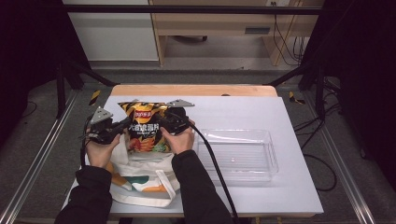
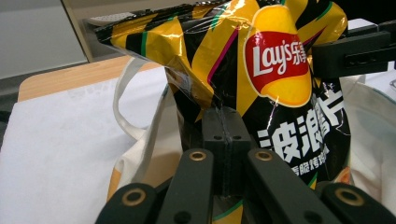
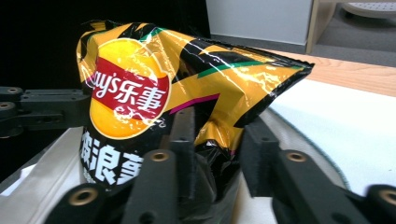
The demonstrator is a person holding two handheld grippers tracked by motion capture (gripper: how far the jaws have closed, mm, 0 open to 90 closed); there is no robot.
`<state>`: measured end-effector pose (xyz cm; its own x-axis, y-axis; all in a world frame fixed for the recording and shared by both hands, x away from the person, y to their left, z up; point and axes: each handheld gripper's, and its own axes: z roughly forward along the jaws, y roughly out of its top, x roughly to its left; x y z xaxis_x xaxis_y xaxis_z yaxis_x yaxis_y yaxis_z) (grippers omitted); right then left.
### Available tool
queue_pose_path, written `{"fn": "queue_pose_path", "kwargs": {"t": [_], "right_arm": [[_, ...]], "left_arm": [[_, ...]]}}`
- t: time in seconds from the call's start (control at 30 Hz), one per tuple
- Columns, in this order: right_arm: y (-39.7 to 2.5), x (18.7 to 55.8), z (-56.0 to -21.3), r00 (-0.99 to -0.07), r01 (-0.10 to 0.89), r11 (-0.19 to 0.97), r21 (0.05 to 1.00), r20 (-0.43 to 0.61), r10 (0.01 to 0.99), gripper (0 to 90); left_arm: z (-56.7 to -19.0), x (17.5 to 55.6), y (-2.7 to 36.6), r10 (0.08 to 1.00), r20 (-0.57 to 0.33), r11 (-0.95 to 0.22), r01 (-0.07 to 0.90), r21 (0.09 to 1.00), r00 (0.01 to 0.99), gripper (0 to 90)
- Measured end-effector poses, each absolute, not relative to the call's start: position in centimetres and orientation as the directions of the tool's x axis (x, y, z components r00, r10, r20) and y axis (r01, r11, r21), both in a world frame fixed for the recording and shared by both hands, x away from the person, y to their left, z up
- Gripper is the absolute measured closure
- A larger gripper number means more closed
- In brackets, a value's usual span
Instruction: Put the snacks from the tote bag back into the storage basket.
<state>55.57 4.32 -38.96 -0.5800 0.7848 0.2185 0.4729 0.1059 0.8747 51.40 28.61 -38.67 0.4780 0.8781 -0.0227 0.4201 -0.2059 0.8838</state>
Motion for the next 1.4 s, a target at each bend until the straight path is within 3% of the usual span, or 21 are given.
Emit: {"fn": "queue_pose_path", "kwargs": {"t": [0.07, 0.13, 0.33, 0.37, 0.5, 0.67, 0.73, 0.77, 0.8, 0.87, 0.9, 1.0, 1.03, 1.07, 1.1, 1.13, 1.2, 1.33, 1.4], "right_arm": [[4.4, 55.5, -38.9, -0.581, 0.474, 0.109, 0.874, 0.217, 0.784, 74.3], [4.5, 55.0, -38.8, -0.591, 0.466, 0.120, 0.877, 0.207, 0.780, 82.7], [4.5, 54.0, -38.4, -0.612, 0.445, 0.146, 0.884, 0.181, 0.770, 87.9], [4.4, 53.6, -38.3, -0.622, 0.434, 0.162, 0.886, 0.165, 0.765, 88.4], [4.4, 52.7, -38.1, -0.649, 0.400, 0.181, 0.899, 0.139, 0.748, 88.7], [4.3, 51.8, -38.0, -0.670, 0.375, 0.196, 0.906, 0.119, 0.733, 88.8], [4.2, 51.5, -38.0, -0.681, 0.364, 0.202, 0.909, 0.112, 0.724, 88.8], [4.1, 51.3, -38.0, -0.684, 0.357, 0.206, 0.911, 0.105, 0.722, 88.7], [4.1, 51.3, -38.0, -0.684, 0.357, 0.206, 0.911, 0.105, 0.722, 88.7], [4.2, 51.1, -38.1, -0.687, 0.350, 0.204, 0.914, 0.103, 0.720, 88.3], [4.2, 51.1, -38.1, -0.687, 0.350, 0.204, 0.914, 0.103, 0.720, 88.3], [4.1, 50.9, -38.2, -0.687, 0.348, 0.196, 0.917, 0.107, 0.719, 86.6], [3.9, 50.8, -38.1, -0.680, 0.348, 0.186, 0.919, 0.111, 0.725, 80.6], [3.9, 50.8, -38.1, -0.680, 0.348, 0.186, 0.919, 0.111, 0.725, 80.6], [3.6, 50.7, -37.8, -0.666, 0.342, 0.175, 0.923, 0.107, 0.738, 72.7], [3.6, 50.7, -37.8, -0.666, 0.342, 0.175, 0.923, 0.107, 0.738, 72.7], [3.0, 50.7, -37.5, -0.656, 0.319, 0.161, 0.934, 0.094, 0.749, 61.3], [3.0, 51.1, -37.4, -0.664, 0.312, 0.140, 0.940, 0.110, 0.740, 53.5], [3.2, 51.1, -37.5, -0.678, 0.314, 0.140, 0.939, 0.118, 0.726, 56.4]], "left_arm": [[-38.7, 51.3, 28.6, 0.878, -0.023, -0.205, 0.419, 0.885, 0.478, 90.0], [-38.6, 51.0, 28.7, 0.877, -0.026, -0.204, 0.419, 0.885, 0.480, 90.0], [-38.2, 50.3, 29.2, 0.880, -0.038, -0.183, 0.412, 0.893, 0.474, 86.2], [-38.0, 50.3, 29.3, 0.883, -0.043, -0.172, 0.408, 0.896, 0.468, 75.9], [-37.2, 50.2, 29.6, 0.888, -0.059, -0.135, 0.382, 0.914, 0.456, 53.9], [-37.1, 50.3, 29.7, 0.878, -0.078, -0.114, 0.365, 0.924, 0.473, 48.0], [-37.1, 50.2, 29.8, 0.865, -0.092, -0.111, 0.367, 0.923, 0.493, 51.4], [-37.1, 50.2, 29.7, 0.862, -0.095, -0.114, 0.374, 0.921, 0.497, 61.4], [-37.1, 50.2, 29.6, 0.861, -0.094, -0.122, 0.382, 0.916, 0.500, 61.4], [-37.2, 50.2, 29.5, 0.865, -0.088, -0.135, 0.396, 0.908, 0.495, 81.3], [-37.2, 50.2, 29.5, 0.865, -0.088, -0.135, 0.396, 0.908, 0.495, 84.1], [-37.2, 49.9, 29.5, 0.867, -0.075, -0.143, 0.391, 0.909, 0.493, 87.7], [-37.1, 49.7, 29.4, 0.867, -0.068, -0.148, 0.386, 0.911, 0.493, 90.0], [-37.1, 49.5, 29.4, 0.867, -0.060, -0.153, 0.379, 0.913, 0.494, 90.0], [-37.1, 49.3, 29.4, 0.866, -0.056, -0.156, 0.374, 0.914, 0.498, 90.0], [-37.1, 49.1, 29.4, 0.863, -0.052, -0.160, 0.370, 0.915, 0.502, 90.0], [-37.2, 48.5, 29.3, 0.860, -0.040, -0.170, 0.359, 0.918, 0.509, 90.0], [-37.2, 46.8, 29.0, 0.859, -0.007, -0.193, 0.337, 0.921, 0.512, 90.0], [-37.3, 46.6, 29.0, 0.861, -0.005, -0.194, 0.337, 0.921, 0.509, 90.0]]}}
